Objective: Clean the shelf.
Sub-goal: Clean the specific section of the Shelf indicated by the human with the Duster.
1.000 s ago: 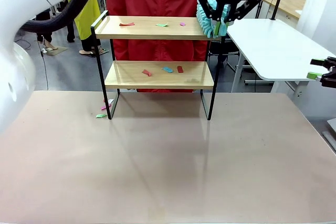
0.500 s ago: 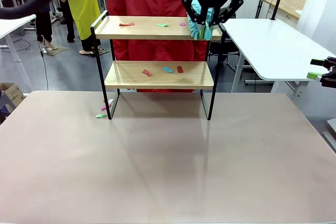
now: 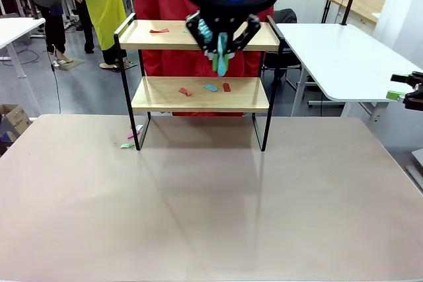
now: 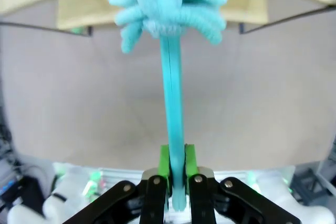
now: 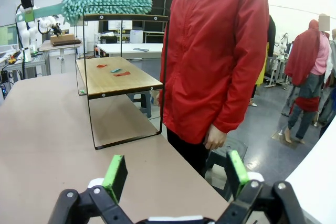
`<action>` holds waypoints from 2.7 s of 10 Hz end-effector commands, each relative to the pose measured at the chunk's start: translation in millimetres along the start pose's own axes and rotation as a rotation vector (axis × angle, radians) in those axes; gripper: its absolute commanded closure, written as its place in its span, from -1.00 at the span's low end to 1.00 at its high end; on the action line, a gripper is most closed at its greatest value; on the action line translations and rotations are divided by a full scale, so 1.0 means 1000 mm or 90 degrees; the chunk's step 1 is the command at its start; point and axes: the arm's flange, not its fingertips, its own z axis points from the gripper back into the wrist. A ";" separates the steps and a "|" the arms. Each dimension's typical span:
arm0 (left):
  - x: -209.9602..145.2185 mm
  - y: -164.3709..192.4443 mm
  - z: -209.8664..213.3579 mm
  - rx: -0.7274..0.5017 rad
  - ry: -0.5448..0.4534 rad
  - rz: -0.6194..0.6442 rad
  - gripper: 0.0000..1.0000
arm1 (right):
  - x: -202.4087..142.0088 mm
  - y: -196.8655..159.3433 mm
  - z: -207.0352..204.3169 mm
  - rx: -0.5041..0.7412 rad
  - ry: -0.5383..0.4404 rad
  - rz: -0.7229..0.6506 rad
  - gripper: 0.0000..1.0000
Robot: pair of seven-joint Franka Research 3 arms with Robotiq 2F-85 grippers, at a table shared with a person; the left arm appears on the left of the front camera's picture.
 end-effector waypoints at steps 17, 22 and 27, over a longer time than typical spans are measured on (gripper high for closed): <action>-0.008 0.187 0.022 0.089 0.076 0.056 0.74 | 0.004 0.000 -0.002 0.000 0.012 -0.008 -1.00; -0.021 0.189 0.039 0.135 0.041 0.112 0.74 | 0.004 0.000 -0.002 0.000 0.012 -0.008 -1.00; -0.035 0.201 0.048 0.144 0.003 0.128 0.74 | 0.004 0.000 -0.002 0.000 0.012 -0.008 -1.00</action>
